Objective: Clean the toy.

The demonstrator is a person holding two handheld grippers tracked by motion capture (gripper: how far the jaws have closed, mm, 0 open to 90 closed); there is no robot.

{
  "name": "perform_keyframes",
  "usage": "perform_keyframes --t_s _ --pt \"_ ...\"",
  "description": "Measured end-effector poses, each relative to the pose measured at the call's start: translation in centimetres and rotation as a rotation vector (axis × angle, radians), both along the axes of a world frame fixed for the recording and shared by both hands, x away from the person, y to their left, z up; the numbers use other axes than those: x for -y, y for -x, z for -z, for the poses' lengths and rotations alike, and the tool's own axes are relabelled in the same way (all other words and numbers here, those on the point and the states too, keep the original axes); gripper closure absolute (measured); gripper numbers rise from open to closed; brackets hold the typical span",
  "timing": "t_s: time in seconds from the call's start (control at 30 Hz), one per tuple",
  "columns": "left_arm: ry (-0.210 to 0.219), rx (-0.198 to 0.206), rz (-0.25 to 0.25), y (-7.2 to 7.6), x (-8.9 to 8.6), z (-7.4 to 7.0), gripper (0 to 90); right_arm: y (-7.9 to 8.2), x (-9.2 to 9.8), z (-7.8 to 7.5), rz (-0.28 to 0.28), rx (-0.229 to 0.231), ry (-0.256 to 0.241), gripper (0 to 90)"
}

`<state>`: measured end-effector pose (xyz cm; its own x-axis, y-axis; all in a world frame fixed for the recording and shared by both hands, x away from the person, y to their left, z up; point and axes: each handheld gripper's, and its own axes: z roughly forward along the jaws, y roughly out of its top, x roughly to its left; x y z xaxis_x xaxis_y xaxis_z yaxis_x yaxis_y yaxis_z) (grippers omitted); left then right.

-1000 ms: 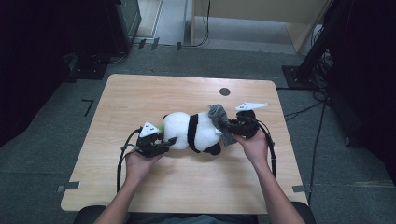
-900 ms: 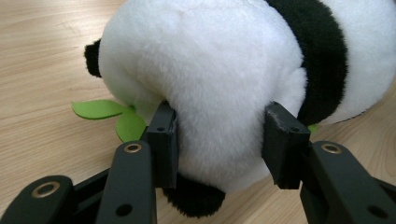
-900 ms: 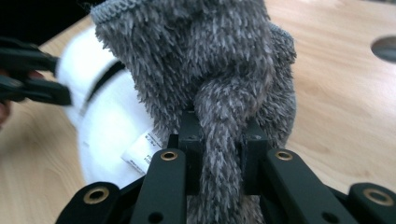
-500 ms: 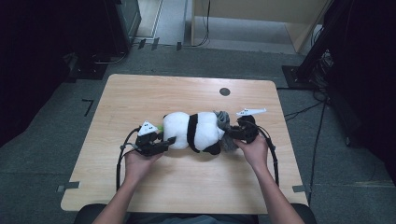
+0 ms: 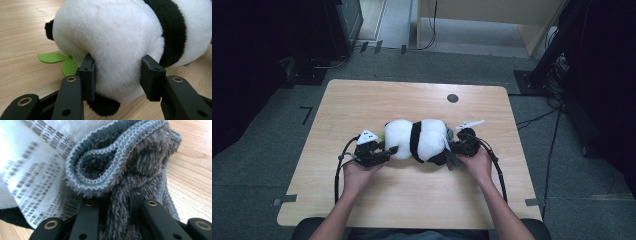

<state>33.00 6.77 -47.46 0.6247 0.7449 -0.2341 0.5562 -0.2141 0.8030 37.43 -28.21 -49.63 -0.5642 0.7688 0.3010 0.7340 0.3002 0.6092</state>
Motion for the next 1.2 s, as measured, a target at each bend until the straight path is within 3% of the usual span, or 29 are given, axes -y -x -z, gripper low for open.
perform_keyframes --t_s 0.3,0.6,0.87,1.03,1.2 --pt "-0.004 0.002 0.003 0.1 0.0 0.0 53.1 0.0 1.5 -1.1 0.035 0.012 0.002 76.4" --pt "-0.005 0.004 0.004 0.1 0.0 0.0 53.2 0.4 3.4 -4.6 0.085 0.114 -0.033 76.3" --pt "-0.005 0.004 0.003 0.1 0.1 0.0 53.2 1.5 2.6 -8.2 0.049 0.213 -0.103 76.0" --pt "-0.004 0.003 0.008 0.1 0.1 0.0 53.2 1.4 1.2 -7.2 0.002 0.225 -0.132 74.9" --pt "0.007 -0.001 0.009 0.0 0.0 0.1 53.1 1.0 1.2 -5.9 0.015 0.203 -0.158 75.0"
